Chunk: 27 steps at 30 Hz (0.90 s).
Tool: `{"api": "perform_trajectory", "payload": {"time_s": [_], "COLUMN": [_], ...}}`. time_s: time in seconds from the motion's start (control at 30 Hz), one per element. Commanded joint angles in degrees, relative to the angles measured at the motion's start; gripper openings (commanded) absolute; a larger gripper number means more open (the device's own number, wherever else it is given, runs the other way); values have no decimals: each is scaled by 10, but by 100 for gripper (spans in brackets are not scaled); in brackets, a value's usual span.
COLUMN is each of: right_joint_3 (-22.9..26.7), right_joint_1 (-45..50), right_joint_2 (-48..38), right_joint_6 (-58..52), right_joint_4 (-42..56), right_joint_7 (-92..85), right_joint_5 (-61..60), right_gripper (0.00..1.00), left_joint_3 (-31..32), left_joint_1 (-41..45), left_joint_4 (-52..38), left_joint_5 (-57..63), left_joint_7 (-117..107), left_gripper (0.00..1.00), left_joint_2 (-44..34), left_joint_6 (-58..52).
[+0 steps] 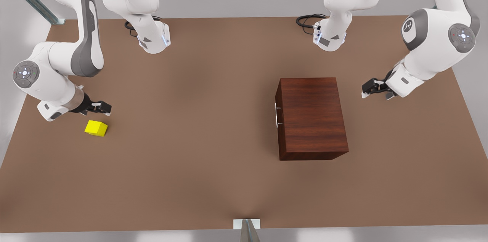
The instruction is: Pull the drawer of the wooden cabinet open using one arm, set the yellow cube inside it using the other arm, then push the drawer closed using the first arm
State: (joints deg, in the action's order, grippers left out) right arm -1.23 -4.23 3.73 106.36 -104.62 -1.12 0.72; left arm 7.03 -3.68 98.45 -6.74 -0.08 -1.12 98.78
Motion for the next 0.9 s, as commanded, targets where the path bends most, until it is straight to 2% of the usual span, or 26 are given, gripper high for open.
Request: {"api": "perform_trajectory", "payload": {"time_s": [0.0, 0.07, 0.1, 0.13, 0.2, 0.3, 0.33, 0.37, 0.4, 0.47, 0.6, 0.73, 0.87], "right_joint_3": [0, -1, -2, -2, -2, -8, -10, -8, -6, -7, -5, -5, -4], "right_joint_1": [7, 11, 32, 40, 45, 56, 67, 63, 55, 43, 23, 0, -29], "right_joint_2": [0, 2, 4, 22, 37, 55, 63, 100, 123, 153, 154, 165, 173], "right_joint_6": [15, 10, -9, -44, -41, -41, -20, 64, 92, 167, 214, 206, 136], "right_joint_4": [0, 5, 12, 43, 66, 100, 100, 99, 99, 93, 78, 65, 62], "right_joint_7": [-5, -15, -94, -227, -496, -624, -643, -703, -753, -856, -956, -1072, -1131], "right_joint_5": [0, 23, 55, 56, 71, 45, 47, 46, 42, 41, 47, 47, 45], "right_gripper": [100, 100, 100, 100, 100, 100, 100, 100, 100, 100, 100, 100, 100], "left_joint_3": [0, 22, 31, 33, 33, 33, 33, 33, 33, 32, 32, 30, 30], "left_joint_1": [-9, -8, 8, 77, 166, 296, 326, 371, 393, 423, 444, 444, 456], "left_joint_4": [-1, -17, -13, -12, -17, -78, -106, -142, -168, -173, -173, -164, -164], "left_joint_5": [0, 1, 22, 91, 98, 143, 144, 171, 176, 193, 253, 305, 357], "left_joint_7": [-9, -22, -36, -117, -200, -335, -378, -450, -489, -546, -575, -604, -623], "left_gripper": [100, 100, 100, 100, 100, 100, 100, 100, 100, 100, 100, 100, 100], "left_joint_2": [0, 15, 24, 40, 75, 152, 177, 219, 251, 282, 313, 348, 366], "left_joint_6": [24, 23, 19, -15, -19, -16, -16, -16, -10, 18, 22, 21, 20]}}
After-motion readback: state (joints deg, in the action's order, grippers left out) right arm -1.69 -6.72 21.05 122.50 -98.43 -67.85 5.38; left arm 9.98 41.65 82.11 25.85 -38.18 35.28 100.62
